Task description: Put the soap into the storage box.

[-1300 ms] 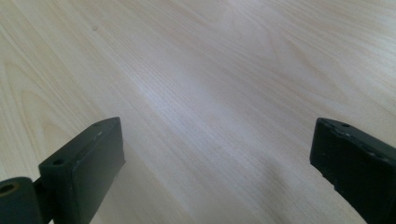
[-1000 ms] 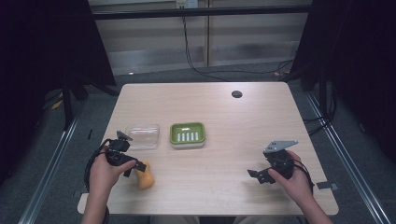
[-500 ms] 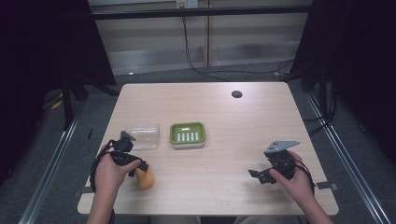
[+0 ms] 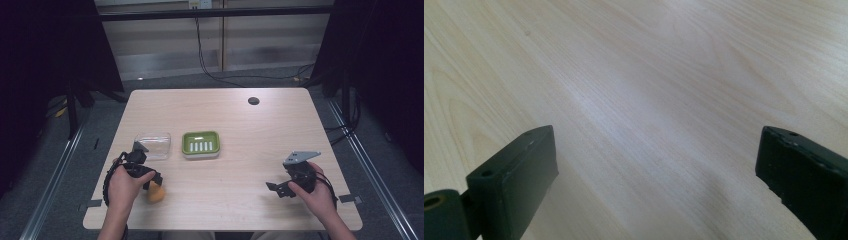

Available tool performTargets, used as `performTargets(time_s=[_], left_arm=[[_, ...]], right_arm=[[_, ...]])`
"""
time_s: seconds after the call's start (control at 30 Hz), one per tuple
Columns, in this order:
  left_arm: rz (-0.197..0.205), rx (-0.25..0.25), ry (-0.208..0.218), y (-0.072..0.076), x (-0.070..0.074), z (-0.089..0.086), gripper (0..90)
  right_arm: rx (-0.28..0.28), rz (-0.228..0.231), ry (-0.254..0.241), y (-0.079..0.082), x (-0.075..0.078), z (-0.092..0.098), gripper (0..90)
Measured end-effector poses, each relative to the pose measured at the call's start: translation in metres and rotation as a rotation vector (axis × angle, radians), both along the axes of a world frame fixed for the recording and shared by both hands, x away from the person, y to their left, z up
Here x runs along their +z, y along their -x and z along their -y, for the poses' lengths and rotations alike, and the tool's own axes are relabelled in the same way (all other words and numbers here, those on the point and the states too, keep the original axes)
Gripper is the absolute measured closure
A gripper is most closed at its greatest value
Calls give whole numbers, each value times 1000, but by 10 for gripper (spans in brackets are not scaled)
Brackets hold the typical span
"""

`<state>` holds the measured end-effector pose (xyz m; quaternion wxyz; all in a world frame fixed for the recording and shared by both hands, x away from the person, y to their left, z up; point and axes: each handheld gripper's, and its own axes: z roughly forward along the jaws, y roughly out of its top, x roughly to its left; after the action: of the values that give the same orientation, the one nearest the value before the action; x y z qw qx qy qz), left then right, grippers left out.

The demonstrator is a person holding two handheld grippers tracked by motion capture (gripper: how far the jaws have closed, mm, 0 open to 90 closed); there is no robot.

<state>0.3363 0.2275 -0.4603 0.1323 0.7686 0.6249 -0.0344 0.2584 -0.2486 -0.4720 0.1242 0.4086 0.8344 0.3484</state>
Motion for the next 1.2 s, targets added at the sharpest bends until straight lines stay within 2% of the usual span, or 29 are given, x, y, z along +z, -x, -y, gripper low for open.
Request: performTargets(time_s=[0.1, 0.17, 0.23, 0.4, 0.43, 0.5, 0.53, 0.6, 0.67, 0.9, 1.2], left_arm=[[-11, -18, -12, -1, -4, 4, 318], [-7, -9, -14, -1, -4, 5, 327], [-20, -33, -18, -2, -4, 6, 337], [-24, -33, -35, -2, -5, 10, 377], [-22, -46, -59, -3, -5, 11, 390], [-21, -39, -56, -3, -5, 13, 398], [-19, -47, -70, -3, -5, 14, 401], [-15, -50, -74, -2, -5, 16, 408], [-8, -66, -103, -3, -5, 18, 409], [10, -85, -151, -1, -4, 26, 412], [2, -74, -128, -1, -4, 26, 411]], right_arm=[[-5, -3, 6, 0, 0, 0, 28], [-5, -3, 6, 0, 0, 0, 28], [3, 0, -1, 0, 0, 0, 28], [-4, -3, 5, 0, 0, 1, 28], [-2, -2, 2, 0, 0, 0, 28], [-4, -3, 4, 0, 0, 0, 28], [-3, -2, 4, 0, 0, 0, 28], [0, -1, 4, 0, 0, 0, 28], [-1, -4, 2, 0, 0, 0, 28], [-5, -9, 2, 0, 0, 1, 28], [-1, -3, 1, 0, -1, 0, 28]])
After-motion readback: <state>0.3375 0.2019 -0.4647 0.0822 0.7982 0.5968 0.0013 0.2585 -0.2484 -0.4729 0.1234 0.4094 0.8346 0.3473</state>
